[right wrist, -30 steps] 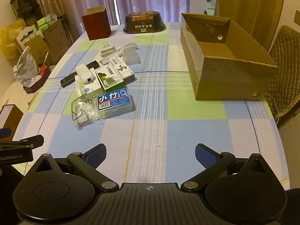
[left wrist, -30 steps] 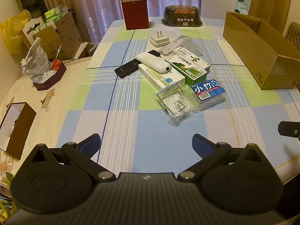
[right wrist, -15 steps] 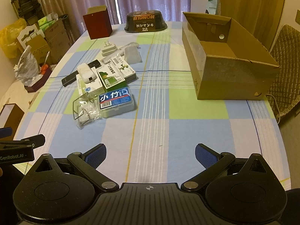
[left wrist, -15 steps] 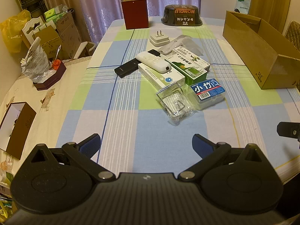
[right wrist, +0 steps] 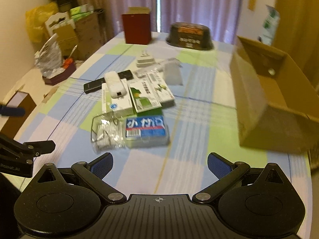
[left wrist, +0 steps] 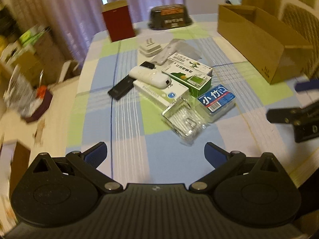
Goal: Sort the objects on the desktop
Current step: 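Grasp the blue floss-pick box with the right tool while the left tool approaches the clear plastic tray, then grasp the clear plastic tray with the left tool while the right tool lifts the floss box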
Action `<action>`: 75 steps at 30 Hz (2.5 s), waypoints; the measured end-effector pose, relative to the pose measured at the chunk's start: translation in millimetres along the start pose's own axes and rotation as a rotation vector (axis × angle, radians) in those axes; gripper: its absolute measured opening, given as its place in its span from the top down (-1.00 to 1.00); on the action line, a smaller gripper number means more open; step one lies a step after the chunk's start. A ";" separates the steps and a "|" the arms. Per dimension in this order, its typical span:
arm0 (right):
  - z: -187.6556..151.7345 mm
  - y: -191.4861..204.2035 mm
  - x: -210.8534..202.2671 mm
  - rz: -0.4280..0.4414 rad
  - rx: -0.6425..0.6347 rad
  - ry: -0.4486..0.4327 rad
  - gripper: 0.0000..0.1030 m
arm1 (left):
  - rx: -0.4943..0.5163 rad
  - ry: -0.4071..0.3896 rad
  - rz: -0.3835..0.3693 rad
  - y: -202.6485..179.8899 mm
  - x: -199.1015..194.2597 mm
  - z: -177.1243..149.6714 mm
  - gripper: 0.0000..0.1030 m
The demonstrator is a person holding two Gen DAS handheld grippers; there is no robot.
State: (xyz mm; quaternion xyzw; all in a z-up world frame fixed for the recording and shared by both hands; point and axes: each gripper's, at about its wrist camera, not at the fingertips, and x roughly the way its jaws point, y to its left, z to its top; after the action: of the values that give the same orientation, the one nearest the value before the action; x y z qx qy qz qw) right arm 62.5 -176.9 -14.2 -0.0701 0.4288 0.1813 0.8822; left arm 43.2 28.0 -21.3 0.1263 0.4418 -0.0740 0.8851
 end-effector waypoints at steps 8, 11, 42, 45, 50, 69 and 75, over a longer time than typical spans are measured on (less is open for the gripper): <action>12.0 12.7 56.4 0.041 -0.073 -0.016 -0.99 | 0.215 -0.049 -0.064 12.9 44.4 13.5 -0.97; 14.0 14.1 74.8 0.043 -0.081 -0.013 -0.99 | 0.281 -0.062 -0.116 10.3 61.1 15.7 -0.96; 24.8 10.7 139.6 0.079 -0.153 0.046 -0.72 | 0.485 -0.075 -0.325 -7.0 115.4 11.8 -0.84; 24.9 10.0 143.2 0.077 -0.156 0.053 -0.72 | 0.480 -0.073 -0.333 -8.1 118.2 11.1 -0.84; 24.5 6.8 146.2 0.080 -0.145 0.061 -0.72 | 0.483 -0.071 -0.342 -11.2 121.7 13.5 -0.80; 23.7 -8.8 131.5 0.058 -0.081 0.050 -0.64 | 0.436 0.006 -0.314 -13.2 127.4 15.9 -0.39; 30.8 -22.9 99.8 0.034 -0.049 0.008 -0.64 | 0.393 -0.014 -0.297 -11.9 103.4 25.9 -0.39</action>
State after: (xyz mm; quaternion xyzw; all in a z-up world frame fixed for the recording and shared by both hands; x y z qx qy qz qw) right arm 150.2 -163.6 -73.8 -0.0852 0.4288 0.2064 0.8754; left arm 122.0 7.1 -91.0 0.2291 0.4264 -0.2886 0.8261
